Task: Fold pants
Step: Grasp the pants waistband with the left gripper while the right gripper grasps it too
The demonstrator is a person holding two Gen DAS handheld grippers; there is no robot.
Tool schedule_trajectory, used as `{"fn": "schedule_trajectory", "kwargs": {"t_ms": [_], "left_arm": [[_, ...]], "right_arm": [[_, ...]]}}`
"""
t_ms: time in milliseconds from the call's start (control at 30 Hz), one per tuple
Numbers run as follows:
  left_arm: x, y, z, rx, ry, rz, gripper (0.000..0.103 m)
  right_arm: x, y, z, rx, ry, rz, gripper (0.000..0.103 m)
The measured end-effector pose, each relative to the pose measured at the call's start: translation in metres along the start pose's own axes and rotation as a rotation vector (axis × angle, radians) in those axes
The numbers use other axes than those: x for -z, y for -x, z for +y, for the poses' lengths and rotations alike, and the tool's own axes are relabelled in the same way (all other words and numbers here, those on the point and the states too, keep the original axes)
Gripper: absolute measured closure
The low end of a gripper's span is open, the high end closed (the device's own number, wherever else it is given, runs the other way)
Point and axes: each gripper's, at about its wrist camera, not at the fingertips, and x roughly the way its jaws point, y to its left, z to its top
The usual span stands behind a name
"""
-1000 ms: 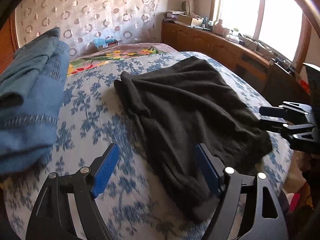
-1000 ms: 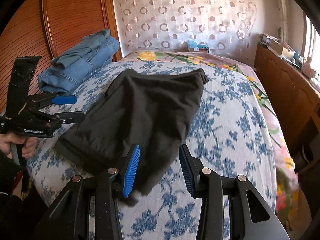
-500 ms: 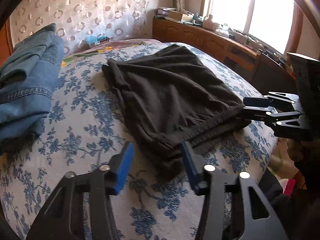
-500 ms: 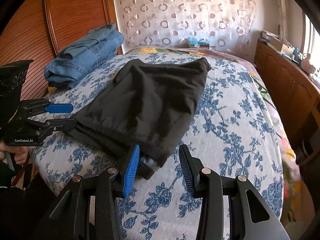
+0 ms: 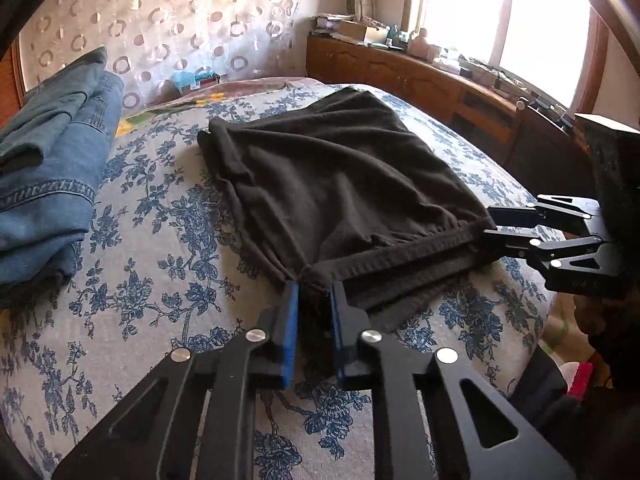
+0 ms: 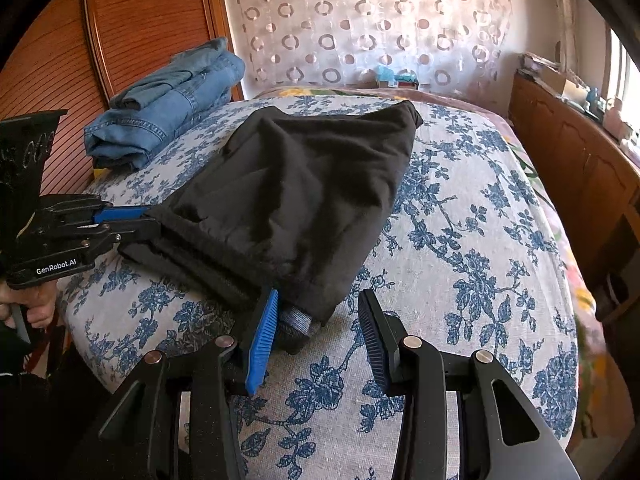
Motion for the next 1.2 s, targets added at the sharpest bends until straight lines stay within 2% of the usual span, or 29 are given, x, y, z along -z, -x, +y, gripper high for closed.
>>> {"fn": "schedule_trajectory", "kwargs": {"t_ms": [133,200,267,300,400,633,900,1100,1167,1200], "left_arm": [[-0.002,0.014,-0.001,0.013,0.008,-0.032,0.089],[-0.002,0.020,-0.002,0.017,0.009,-0.040,0.089],[-0.001,0.021,-0.003,0.019,0.008,-0.038,0.089],[0.000,0.020,-0.003,0.020,0.007,-0.034,0.090],[0.004,0.017,-0.003,0.024,0.013,-0.024,0.090],[0.016,0.019,-0.008,0.037,0.025,-0.020,0.091],[0.027,0.016,-0.010,0.032,0.032,-0.001,0.091],[0.023,0.023,-0.013,0.012,0.020,-0.008,0.091],[0.021,0.025,-0.015,-0.007,0.005,-0.011,0.085],[0.020,0.027,-0.017,-0.022,-0.003,-0.017,0.079]], "right_arm": [[0.000,0.000,0.000,-0.007,0.001,-0.014,0.061],[0.000,0.001,0.001,-0.023,0.004,-0.025,0.078],[0.001,0.005,0.002,-0.017,0.009,-0.042,0.082],[0.001,0.007,0.002,-0.018,0.012,-0.049,0.088],[0.003,0.011,0.004,-0.013,0.021,-0.063,0.097],[0.010,0.028,0.002,-0.030,0.021,-0.070,0.098],[0.019,0.021,-0.001,-0.056,0.017,-0.009,0.097],[0.013,0.030,-0.004,-0.075,-0.015,-0.038,0.095],[0.012,0.034,-0.004,-0.075,-0.017,-0.051,0.094],[0.011,0.036,-0.004,-0.076,-0.020,-0.058,0.094]]}}
